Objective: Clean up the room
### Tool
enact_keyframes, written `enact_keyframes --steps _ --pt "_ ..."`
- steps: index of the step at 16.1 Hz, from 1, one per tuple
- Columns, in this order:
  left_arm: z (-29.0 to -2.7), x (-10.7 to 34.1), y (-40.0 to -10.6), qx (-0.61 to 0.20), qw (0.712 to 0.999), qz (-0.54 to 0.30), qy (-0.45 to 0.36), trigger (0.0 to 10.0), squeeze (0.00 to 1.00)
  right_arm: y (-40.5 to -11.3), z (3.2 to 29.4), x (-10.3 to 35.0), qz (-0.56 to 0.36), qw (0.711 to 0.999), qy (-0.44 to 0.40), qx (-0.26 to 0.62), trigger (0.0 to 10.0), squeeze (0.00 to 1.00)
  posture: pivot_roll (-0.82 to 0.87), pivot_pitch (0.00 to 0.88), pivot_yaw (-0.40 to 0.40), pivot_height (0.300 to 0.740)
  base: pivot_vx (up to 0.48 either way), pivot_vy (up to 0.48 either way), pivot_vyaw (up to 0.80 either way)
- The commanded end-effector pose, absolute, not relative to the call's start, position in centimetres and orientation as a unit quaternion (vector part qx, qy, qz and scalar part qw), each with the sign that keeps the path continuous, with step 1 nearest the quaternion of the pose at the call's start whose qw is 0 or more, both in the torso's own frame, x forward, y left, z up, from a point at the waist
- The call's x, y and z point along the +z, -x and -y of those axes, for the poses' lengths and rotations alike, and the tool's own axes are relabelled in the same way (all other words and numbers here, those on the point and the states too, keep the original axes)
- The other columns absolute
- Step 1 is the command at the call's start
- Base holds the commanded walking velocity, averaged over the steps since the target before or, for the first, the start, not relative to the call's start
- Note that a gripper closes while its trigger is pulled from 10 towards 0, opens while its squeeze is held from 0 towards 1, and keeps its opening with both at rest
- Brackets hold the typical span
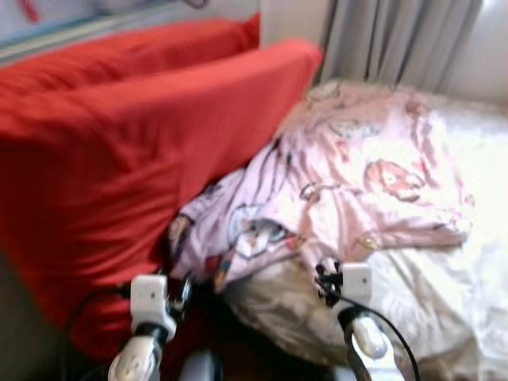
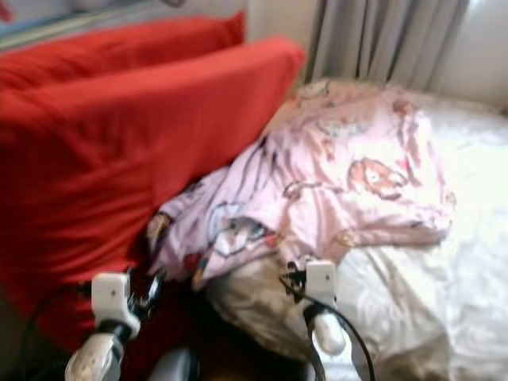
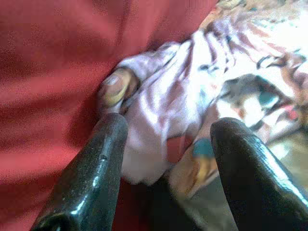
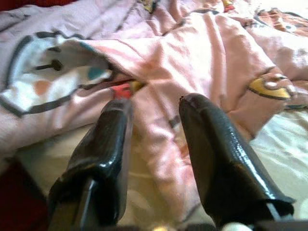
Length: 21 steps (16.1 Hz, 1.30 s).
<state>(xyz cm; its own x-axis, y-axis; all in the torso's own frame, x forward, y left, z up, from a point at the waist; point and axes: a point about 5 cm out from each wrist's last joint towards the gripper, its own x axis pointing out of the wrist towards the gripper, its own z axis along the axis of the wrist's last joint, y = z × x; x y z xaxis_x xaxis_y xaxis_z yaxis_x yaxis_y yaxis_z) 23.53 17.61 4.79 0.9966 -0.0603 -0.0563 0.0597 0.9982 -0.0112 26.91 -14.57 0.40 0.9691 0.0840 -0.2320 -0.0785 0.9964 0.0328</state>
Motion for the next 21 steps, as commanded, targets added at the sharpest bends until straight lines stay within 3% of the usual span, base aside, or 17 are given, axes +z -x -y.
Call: enact_keyframes --steps 1,5,10,11,12,21 --pt "-17.1 4.7 -23.4 -0.036 0.999 -0.031 0.011 10.0 0.0 -26.9 15.0 0.3 -0.125 0.991 -0.009 0.038 10.0 0.0 0.11 0.0 0.001 0.593 0.334 0.0 0.0" --pt "-17.1 4.8 -23.5 -0.036 0.999 -0.029 0.011 10.0 0.0 -26.9 14.9 -0.2 -0.143 0.988 -0.01 0.05 10.0 0.0 0.11 0.0 0.002 0.593 0.329 0.0 0.0" --pt "-16.7 5.8 -24.3 -0.043 0.999 -0.012 0.018 10.0 0.0 -27.3 14.5 -1.2 -0.202 0.976 0.01 0.078 10.0 0.03 0.13 0.0 0.006 0.593 0.0 0.0 0.0" --pt "-16.8 6.1 -24.5 -0.046 0.999 -0.008 0.014 10.0 0.0 -27.6 14.2 -1.2 -0.211 0.973 0.011 0.088 10.0 0.6 0.13 0.0 0.007 0.593 0.0 0.0 0.0" --pt "-16.8 6.1 -24.7 -0.049 0.999 -0.008 0.012 10.0 0.0 -27.7 14.0 -1.1 -0.214 0.972 0.012 0.094 10.0 1.0 0.13 0.0 0.007 0.593 0.0 0.0 0.0" --pt "-17.7 6.7 -24.5 -0.052 0.999 -0.005 -0.016 10.0 0.0 -29.5 13.3 -0.4 -0.24 0.966 0.034 0.089 10.0 1.0 0.17 0.0 0.02 0.593 0.0 0.0 0.0"
